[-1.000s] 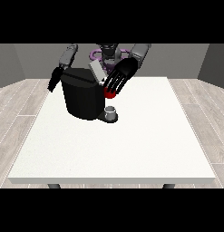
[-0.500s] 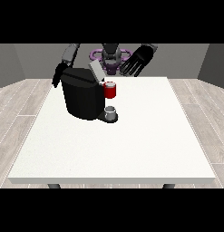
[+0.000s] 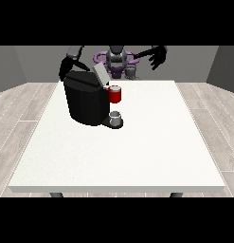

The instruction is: Insert the coffee pod into the coffee machine and close the lid

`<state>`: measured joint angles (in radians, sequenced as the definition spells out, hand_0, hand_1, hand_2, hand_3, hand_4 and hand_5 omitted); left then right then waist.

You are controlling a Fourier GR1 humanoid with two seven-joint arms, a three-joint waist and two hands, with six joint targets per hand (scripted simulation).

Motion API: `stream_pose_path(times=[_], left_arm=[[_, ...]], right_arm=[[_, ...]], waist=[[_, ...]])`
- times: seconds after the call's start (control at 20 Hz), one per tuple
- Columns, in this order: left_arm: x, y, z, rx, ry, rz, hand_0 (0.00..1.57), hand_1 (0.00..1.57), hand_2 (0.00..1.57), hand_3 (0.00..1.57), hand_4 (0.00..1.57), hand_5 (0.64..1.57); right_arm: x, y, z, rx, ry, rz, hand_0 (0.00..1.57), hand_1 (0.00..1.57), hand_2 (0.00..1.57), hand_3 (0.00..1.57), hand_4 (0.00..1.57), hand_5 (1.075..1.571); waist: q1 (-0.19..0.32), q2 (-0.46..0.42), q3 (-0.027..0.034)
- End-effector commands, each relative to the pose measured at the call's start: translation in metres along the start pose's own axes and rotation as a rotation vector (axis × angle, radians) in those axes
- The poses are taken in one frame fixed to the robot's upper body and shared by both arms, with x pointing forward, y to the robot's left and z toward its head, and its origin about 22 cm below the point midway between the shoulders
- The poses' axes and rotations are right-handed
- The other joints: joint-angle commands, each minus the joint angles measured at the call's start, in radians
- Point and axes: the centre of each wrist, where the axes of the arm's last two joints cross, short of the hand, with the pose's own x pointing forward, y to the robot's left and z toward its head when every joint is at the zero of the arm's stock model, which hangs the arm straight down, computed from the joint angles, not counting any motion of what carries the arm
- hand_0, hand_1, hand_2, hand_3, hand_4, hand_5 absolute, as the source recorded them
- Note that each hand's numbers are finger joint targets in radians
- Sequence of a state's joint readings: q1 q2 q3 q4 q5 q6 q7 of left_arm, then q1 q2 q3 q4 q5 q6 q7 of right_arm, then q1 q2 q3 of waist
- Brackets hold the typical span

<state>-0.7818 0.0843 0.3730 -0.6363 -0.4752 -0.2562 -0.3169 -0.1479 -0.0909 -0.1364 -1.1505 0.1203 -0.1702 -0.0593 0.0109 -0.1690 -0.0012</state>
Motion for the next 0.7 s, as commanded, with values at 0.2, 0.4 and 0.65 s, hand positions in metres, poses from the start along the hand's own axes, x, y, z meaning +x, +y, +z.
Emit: stream_pose_path(times=[0.2, 0.4, 0.65], left_arm=[[-0.077, -0.036, 0.061, -0.008, 0.151, 0.191, 0.00, 0.00, 0.00, 0.00, 0.44, 1.571], [-0.093, -0.034, 0.082, 0.016, 0.193, 0.213, 0.00, 0.00, 0.00, 0.00, 0.41, 1.571], [-0.071, -0.037, 0.072, -0.021, 0.170, 0.258, 0.00, 0.00, 0.00, 0.00, 0.43, 1.571]], right_arm=[[0.041, 0.017, -0.007, 0.138, -0.097, -0.079, 0.00, 0.00, 0.00, 0.00, 0.00, 1.571], [0.068, 0.011, -0.011, 0.235, -0.145, -0.009, 0.00, 0.00, 0.00, 0.00, 0.20, 1.571], [0.075, -0.017, -0.022, 0.213, -0.191, 0.047, 0.00, 0.00, 0.00, 0.00, 0.08, 1.571]], waist=[[0.089, -0.129, 0.0010], [0.093, -0.159, 0.0010], [0.152, -0.147, 0.0016]])
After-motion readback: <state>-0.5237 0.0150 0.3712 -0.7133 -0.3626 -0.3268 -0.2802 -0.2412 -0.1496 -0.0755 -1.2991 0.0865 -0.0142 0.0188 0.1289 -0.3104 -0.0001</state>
